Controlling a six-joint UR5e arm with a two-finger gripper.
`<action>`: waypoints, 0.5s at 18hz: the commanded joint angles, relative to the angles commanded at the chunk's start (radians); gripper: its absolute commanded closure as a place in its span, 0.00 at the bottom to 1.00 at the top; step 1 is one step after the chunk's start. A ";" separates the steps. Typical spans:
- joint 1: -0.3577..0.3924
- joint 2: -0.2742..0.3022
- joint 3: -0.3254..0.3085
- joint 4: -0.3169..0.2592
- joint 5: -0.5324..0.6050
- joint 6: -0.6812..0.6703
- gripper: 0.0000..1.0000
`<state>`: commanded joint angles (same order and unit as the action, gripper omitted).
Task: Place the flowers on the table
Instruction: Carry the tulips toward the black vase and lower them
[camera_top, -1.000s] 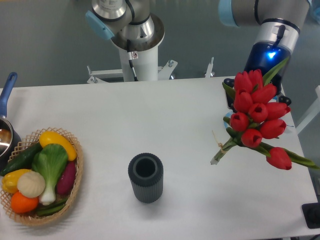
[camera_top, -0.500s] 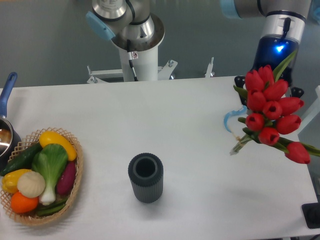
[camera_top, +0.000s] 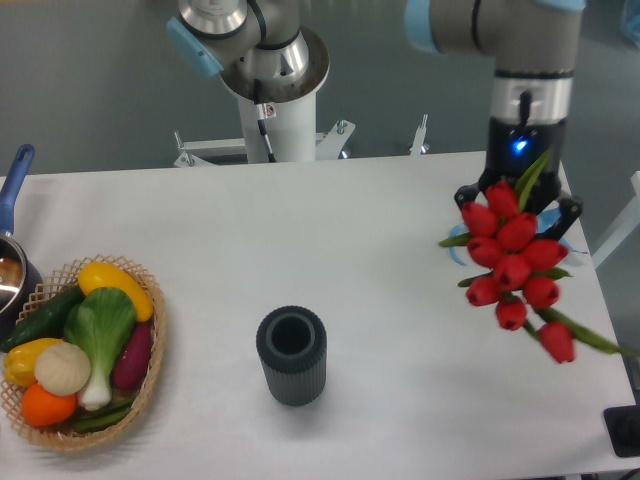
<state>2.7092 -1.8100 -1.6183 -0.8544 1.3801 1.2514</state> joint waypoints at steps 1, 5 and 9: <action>-0.014 -0.012 0.000 -0.002 0.048 0.028 0.70; -0.081 -0.087 0.001 -0.003 0.183 0.059 0.70; -0.118 -0.189 0.003 0.006 0.235 0.092 0.70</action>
<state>2.5910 -1.9985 -1.6153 -0.8484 1.6150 1.3438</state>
